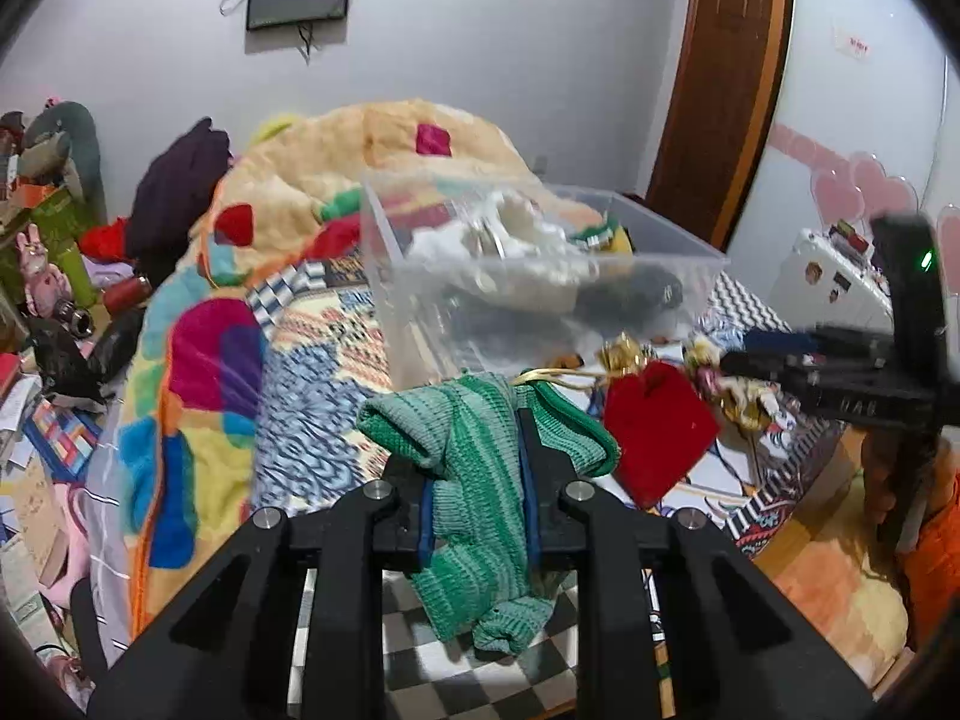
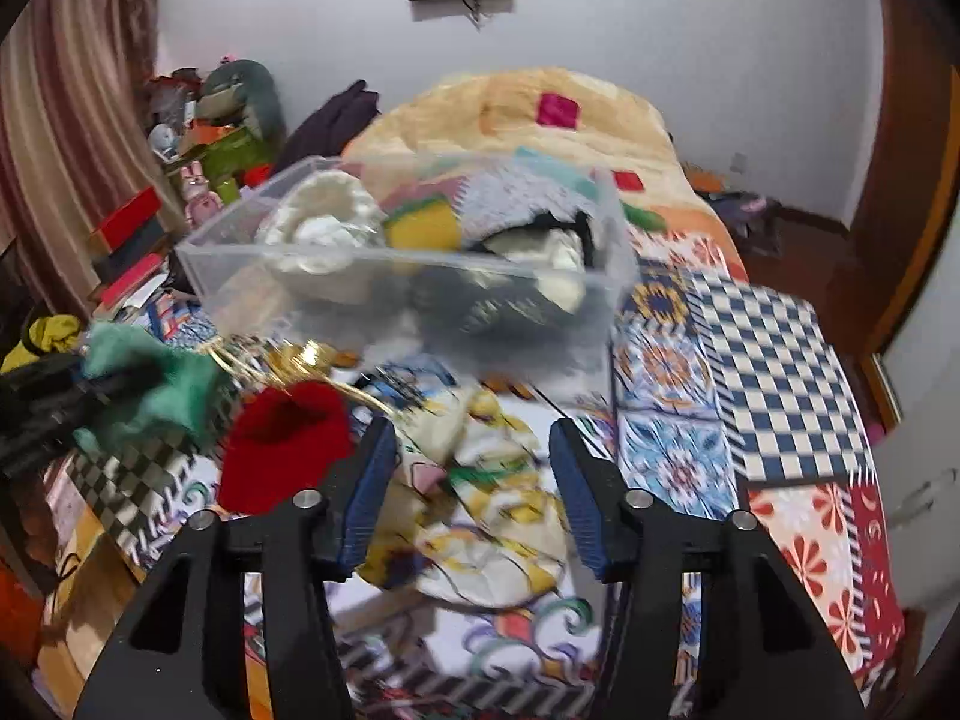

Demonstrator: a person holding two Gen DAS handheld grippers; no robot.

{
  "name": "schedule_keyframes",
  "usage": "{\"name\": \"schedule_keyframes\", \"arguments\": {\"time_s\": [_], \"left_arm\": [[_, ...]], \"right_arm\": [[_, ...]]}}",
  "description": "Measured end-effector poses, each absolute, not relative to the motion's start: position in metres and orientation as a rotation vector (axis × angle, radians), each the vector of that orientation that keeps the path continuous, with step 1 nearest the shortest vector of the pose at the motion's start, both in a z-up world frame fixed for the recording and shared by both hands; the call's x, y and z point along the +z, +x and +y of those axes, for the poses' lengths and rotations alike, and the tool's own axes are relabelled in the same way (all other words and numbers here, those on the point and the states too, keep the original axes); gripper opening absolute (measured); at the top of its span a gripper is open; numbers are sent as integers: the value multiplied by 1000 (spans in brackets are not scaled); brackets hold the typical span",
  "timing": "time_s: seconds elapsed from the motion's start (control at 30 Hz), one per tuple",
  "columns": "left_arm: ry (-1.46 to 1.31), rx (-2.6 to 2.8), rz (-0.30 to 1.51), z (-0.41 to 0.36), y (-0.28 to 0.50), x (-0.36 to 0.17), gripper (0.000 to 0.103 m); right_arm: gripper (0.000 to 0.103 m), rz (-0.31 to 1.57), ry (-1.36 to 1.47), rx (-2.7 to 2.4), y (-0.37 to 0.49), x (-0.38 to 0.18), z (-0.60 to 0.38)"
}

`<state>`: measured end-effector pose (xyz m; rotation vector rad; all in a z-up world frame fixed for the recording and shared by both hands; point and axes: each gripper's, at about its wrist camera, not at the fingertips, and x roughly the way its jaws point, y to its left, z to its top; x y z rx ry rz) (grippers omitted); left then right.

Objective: Organize soft objects
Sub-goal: 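Grasp the green knit glove with the left tool and lift it, then grasp the floral scrunchie with the right tool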

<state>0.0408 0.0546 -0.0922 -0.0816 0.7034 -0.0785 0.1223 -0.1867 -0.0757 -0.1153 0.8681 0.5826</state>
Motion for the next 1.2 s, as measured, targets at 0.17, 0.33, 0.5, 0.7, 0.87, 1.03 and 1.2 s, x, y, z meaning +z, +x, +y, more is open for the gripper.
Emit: {"name": "schedule_keyframes", "arguments": {"time_s": [0.17,0.33,0.5,0.7,0.87,1.03,1.2], "left_arm": [[-79,-56,647,61,34,-72,22],[-74,-34,583,67,30,-52,22],[-75,-29,526,68,32,-33,21],[-60,-33,475,63,42,-17,22],[-55,-42,463,62,62,-11,22],[-70,-62,482,60,91,-12,22],[-72,-86,527,56,120,-23,22]], "right_arm": [[50,939,-113,559,124,-92,-198],[33,953,-97,578,121,-95,-204],[11,945,-83,584,118,-94,-208],[7,874,-34,559,114,-71,-223],[7,764,-9,546,113,-35,-233],[7,661,9,551,125,-4,-227],[7,622,3,563,150,5,-206]]}}
